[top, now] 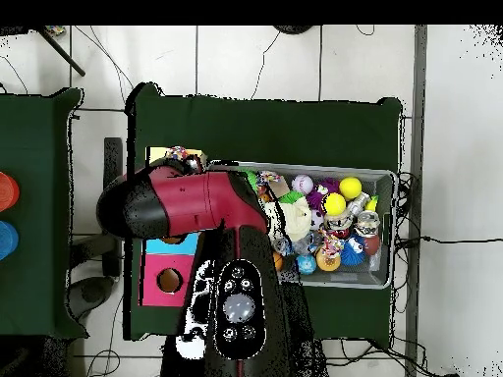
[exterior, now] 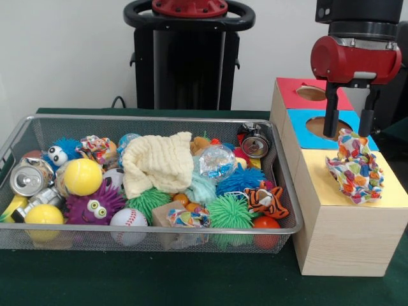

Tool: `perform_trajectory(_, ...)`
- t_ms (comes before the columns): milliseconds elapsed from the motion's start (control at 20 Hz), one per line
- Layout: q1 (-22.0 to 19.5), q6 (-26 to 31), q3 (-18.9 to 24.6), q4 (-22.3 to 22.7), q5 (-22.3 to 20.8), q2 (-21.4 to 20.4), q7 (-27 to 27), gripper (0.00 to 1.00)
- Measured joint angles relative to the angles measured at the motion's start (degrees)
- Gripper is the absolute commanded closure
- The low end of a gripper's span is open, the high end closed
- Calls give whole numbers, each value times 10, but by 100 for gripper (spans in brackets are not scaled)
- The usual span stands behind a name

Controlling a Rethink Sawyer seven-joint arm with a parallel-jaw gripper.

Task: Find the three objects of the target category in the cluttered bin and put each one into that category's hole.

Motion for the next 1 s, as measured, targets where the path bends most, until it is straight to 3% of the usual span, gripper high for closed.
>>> perform_trajectory(1000, 8, 0, 0, 0, 0, 3, 0, 0)
